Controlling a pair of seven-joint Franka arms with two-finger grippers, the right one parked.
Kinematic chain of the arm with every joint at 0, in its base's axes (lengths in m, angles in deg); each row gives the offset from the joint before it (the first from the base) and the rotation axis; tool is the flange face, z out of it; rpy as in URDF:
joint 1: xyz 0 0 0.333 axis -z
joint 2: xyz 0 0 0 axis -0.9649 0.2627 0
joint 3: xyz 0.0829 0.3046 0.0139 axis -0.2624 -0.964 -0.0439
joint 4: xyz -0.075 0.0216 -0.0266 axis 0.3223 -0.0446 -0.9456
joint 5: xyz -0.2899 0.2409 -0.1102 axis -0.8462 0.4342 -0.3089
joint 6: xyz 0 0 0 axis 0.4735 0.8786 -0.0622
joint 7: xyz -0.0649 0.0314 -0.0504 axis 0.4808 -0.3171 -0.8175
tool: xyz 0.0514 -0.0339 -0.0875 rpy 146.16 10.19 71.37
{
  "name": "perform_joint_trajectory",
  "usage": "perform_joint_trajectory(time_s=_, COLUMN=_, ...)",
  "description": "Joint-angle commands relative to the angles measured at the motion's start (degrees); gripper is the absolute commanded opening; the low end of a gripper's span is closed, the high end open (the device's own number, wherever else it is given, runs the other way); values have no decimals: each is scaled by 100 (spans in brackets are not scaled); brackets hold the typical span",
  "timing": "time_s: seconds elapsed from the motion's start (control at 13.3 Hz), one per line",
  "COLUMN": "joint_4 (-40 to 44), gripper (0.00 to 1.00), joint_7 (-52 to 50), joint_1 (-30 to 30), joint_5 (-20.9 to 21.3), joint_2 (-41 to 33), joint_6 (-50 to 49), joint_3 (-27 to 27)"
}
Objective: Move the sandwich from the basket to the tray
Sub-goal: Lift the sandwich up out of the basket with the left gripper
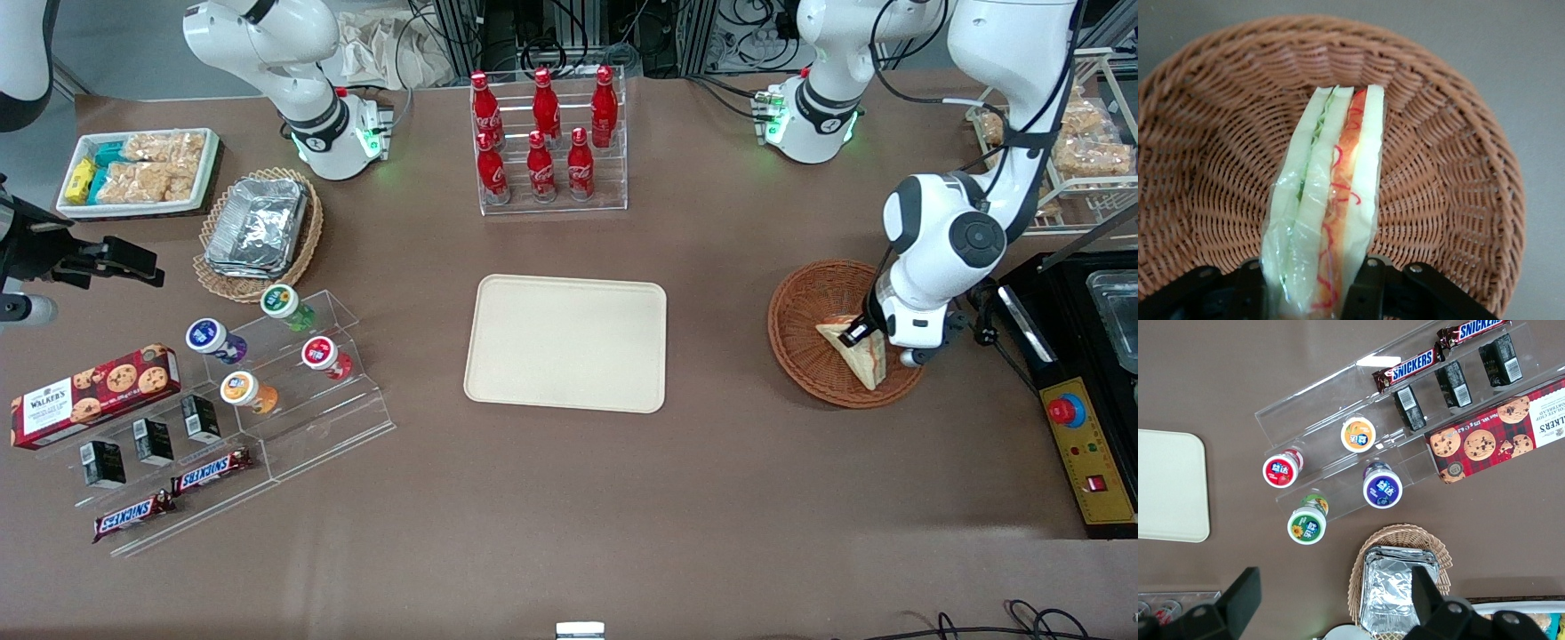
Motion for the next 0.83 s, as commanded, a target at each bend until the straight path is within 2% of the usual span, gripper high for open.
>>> perform_joint_trajectory(time_s=0.0, joint_4=613, gripper=0, joint_7=562, joint_1=-36, joint_5=102, joint_2=-482, joint_6=-1414, joint_3=7)
perform_joint_trajectory(time_s=0.23, joint_4=2105, gripper=0, joint_7=1041, joint_1=-63, joint_5=76, joint_2=-563, joint_6=-3587, joint_3=33)
perform_joint_trajectory(time_s=0.38, joint_4=2845, gripper=0, joint_7=1067, joint_1=-63, joint_5=6, joint_2=-633, joint_6=-4301, joint_3=77)
perform_joint_trajectory(time_s=0.6, joint_4=4146, gripper=0, joint_7=1917, joint_1=-63, joint_5=-223, joint_2=-555, joint_6=-5873, joint_3=402)
perform_joint_trajectory(time_s=0.75, joint_4=4551, gripper=0, joint_7=1929, joint_1=-63, joint_5=-241, joint_2=-555, joint_6=-6009, joint_3=884)
